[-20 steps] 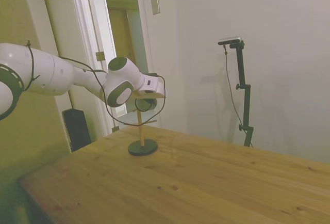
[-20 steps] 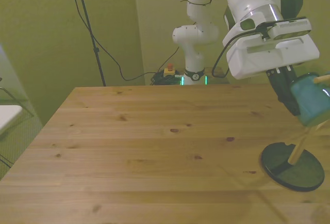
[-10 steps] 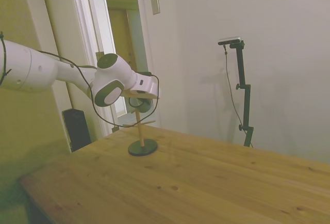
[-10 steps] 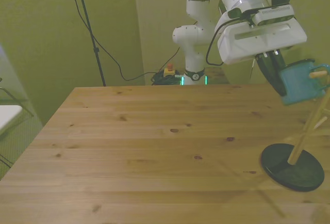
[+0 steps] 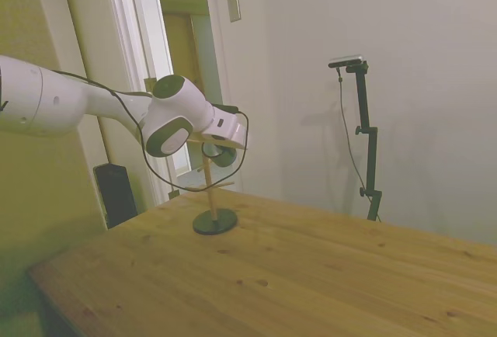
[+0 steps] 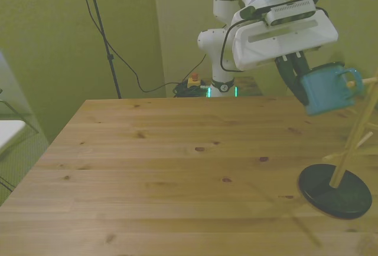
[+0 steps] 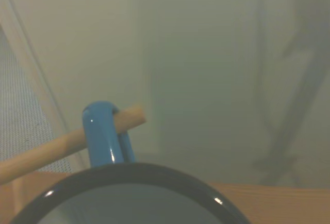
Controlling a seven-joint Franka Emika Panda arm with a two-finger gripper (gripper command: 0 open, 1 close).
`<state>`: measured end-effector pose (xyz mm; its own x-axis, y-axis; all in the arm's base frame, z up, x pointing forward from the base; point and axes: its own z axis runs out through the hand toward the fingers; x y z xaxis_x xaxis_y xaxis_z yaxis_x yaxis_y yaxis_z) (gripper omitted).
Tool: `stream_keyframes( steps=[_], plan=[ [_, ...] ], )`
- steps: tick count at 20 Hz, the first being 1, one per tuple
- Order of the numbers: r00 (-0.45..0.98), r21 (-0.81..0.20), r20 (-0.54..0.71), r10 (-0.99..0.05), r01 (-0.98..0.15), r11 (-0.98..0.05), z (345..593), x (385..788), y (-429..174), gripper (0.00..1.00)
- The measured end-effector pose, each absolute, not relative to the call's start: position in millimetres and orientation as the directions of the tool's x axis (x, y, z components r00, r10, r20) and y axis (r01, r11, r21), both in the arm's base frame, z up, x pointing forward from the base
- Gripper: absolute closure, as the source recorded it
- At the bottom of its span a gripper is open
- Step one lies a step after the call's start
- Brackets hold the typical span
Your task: Unload the mug
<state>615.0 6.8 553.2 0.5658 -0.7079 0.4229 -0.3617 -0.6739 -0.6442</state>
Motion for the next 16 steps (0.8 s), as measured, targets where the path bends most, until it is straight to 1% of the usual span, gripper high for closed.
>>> stream_keyframes(
  steps=[10, 12, 16],
  plan=[
    [0.516, -0.686, 0.366, -0.774, -0.412, -0.599, 571, 604, -45, 1.0],
    [0.526, -0.677, 0.341, -0.779, -0.437, -0.591, 565, 599, -55, 1.0],
    [0.575, -0.628, 0.274, -0.771, -0.5, -0.596, 528, 575, -66, 1.0]
  ],
)
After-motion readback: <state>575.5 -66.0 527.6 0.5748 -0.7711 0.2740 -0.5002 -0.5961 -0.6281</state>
